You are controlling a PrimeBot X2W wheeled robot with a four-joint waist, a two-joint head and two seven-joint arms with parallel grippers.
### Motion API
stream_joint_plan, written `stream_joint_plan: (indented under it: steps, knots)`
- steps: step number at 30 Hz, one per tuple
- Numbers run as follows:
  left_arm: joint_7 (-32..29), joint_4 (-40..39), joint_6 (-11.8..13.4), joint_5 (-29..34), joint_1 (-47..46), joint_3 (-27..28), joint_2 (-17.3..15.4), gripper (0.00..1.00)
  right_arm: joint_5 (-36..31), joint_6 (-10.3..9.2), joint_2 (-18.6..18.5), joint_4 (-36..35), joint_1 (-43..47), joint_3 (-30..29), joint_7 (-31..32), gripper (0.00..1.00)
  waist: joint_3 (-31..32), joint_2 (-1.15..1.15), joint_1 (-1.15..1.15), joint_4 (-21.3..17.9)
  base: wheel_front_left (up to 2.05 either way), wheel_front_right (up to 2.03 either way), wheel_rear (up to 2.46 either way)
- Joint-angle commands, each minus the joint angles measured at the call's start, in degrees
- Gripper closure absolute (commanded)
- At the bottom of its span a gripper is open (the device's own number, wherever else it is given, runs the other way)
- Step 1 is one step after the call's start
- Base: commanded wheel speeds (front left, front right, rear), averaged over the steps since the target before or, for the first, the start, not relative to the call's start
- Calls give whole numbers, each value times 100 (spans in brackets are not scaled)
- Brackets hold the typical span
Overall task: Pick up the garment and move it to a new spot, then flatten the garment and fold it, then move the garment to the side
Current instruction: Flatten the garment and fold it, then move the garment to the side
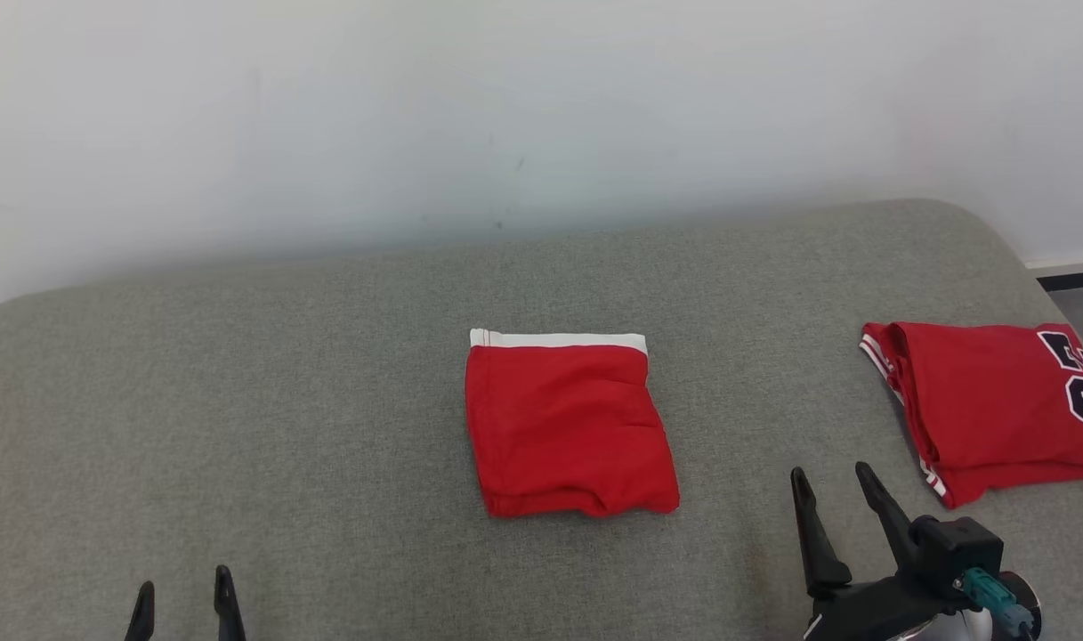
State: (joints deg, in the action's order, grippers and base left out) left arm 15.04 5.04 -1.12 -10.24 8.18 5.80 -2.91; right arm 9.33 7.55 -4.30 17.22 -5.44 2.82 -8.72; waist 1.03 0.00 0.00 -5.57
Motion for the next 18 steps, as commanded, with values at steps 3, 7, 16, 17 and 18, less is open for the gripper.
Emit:
stream_joint_plan:
  steps: [3, 7, 16, 17, 18]
  knots:
    - [15, 67, -67, 30, 78, 64, 3, 0, 24, -18, -19, 129, 82, 55, -56, 0, 11, 0, 0, -56, 0, 0, 0]
    - [15, 138, -132, -6, 58, 115, 3, 0, 37, -18, 1, 309, 105, 57, -47, 0, -3, 0, 0, -40, 0, 0, 0]
    - [15, 193, -188, 15, 58, 171, 3, 0, 12, -18, 18, 508, 47, 3, -133, 0, 7, 0, 0, -13, 0, 0, 0]
    - [15, 191, -191, 19, 65, 179, 3, 0, 9, -18, 23, 516, 41, 8, -138, 0, 9, 0, 0, -19, 0, 0, 0]
    - [15, 187, -194, 22, 70, 189, 3, 0, 7, -18, 27, 521, 36, 9, -144, 0, 10, 0, 0, -24, 0, 0, 0]
